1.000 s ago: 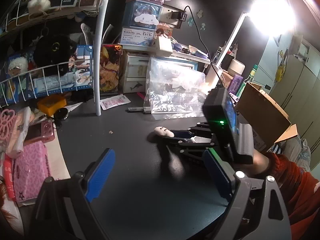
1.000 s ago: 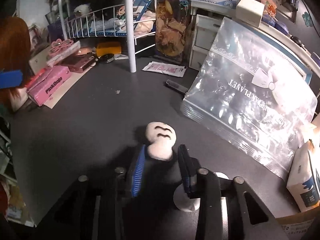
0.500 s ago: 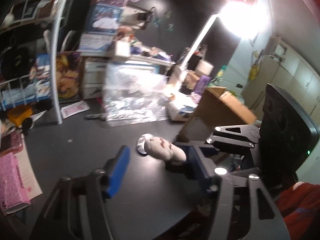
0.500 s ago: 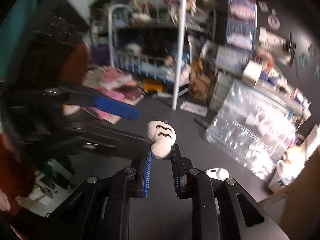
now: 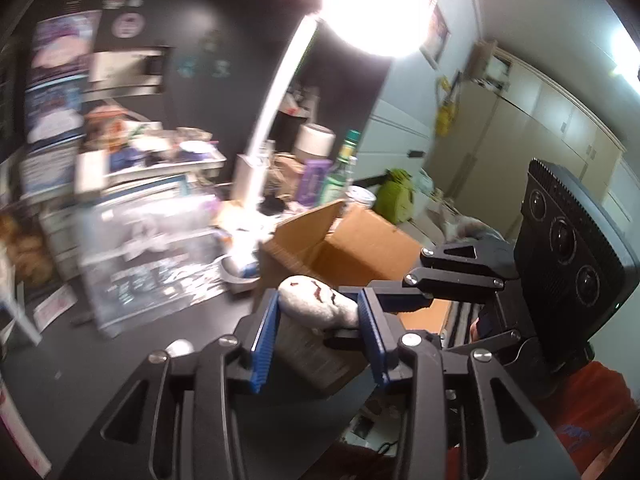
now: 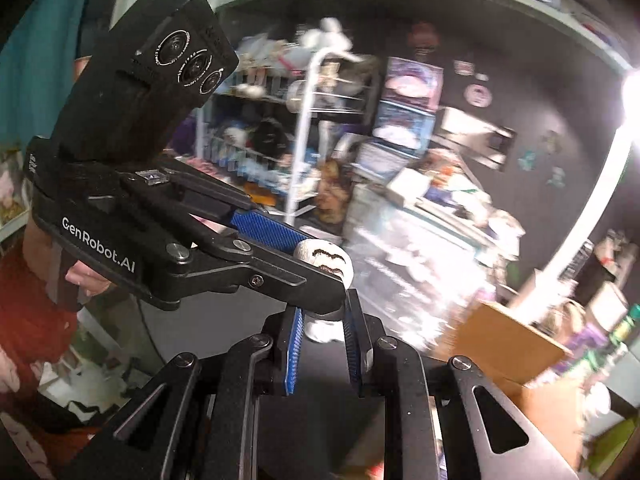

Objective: Organize objects
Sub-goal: 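Drop the white cat-face item into the cardboard box with the left tool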

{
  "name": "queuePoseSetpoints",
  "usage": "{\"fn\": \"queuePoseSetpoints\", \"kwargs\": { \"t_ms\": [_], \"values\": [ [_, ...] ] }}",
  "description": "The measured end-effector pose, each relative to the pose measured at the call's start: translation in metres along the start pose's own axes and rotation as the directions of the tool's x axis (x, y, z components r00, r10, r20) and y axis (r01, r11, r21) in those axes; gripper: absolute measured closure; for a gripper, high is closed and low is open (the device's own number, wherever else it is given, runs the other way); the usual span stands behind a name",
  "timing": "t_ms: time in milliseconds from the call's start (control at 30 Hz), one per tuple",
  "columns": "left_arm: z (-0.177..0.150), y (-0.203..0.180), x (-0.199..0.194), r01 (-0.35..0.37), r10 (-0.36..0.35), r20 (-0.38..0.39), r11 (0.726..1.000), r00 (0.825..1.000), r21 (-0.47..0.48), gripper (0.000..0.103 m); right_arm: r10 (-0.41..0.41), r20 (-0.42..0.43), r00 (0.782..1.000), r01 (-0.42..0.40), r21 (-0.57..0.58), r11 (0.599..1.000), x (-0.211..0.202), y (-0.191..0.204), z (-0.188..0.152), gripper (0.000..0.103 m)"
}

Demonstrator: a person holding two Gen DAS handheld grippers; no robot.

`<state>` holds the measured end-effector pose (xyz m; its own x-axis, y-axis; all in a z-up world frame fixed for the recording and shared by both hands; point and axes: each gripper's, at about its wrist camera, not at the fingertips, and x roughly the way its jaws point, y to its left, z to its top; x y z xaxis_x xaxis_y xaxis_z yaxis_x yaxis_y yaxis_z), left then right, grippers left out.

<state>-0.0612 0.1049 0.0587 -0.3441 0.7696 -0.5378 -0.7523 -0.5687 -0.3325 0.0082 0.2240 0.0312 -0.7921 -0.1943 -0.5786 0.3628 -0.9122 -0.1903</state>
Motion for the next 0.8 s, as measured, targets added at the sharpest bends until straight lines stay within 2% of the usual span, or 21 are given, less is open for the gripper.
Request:
{"fn": "queuePoseSetpoints", "kwargs": {
  "t_ms": [233,367,400,433,500,567,667,800],
  "values": [
    [0.039,-0.021,0.071,0.075,-0.074,-0.124,0.997,0.989,0.003,0.066,-0.038,-0.137,0.990,0.052,0.099,0.994,-0.019,-0.070,-0.017,0.089],
    [0.048,-0.027,0.100,0.053,-0.051,-0.181,0.999,0.982,0.004,0.066,-0.038,-0.206,0.978,0.063,0.118,0.991,-0.015,-0.096,-0.025,0.088],
    [0.050,-0.028,0.105,0.031,-0.028,-0.197,0.999,0.980,0.010,0.060,-0.047,-0.225,0.973,0.073,0.112,0.991,-0.013,-0.100,-0.026,0.088],
    [0.051,-0.029,0.108,0.006,-0.002,-0.207,1.000,0.978,0.018,0.049,-0.058,-0.244,0.968,0.086,0.102,0.991,-0.011,-0.103,-0.027,0.087],
    [0.055,-0.034,0.108,-0.022,0.030,-0.202,0.999,0.979,0.041,0.035,-0.120,-0.279,0.953,0.143,0.063,0.988,-0.007,-0.107,-0.029,0.075],
    [0.057,-0.037,0.102,-0.023,0.034,-0.182,0.998,0.983,0.063,0.033,-0.163,-0.279,0.946,0.180,0.038,0.983,-0.008,-0.111,-0.030,0.062],
    [0.057,-0.035,0.089,-0.039,0.050,-0.150,0.996,0.987,0.076,0.022,-0.161,-0.275,0.948,0.181,0.050,0.982,-0.012,-0.115,-0.032,0.062],
    [0.055,-0.028,0.071,-0.075,0.085,-0.120,0.993,0.989,0.086,0.022,-0.174,-0.270,0.947,0.191,0.038,0.981,-0.012,-0.112,-0.030,0.062]
  ]
}}
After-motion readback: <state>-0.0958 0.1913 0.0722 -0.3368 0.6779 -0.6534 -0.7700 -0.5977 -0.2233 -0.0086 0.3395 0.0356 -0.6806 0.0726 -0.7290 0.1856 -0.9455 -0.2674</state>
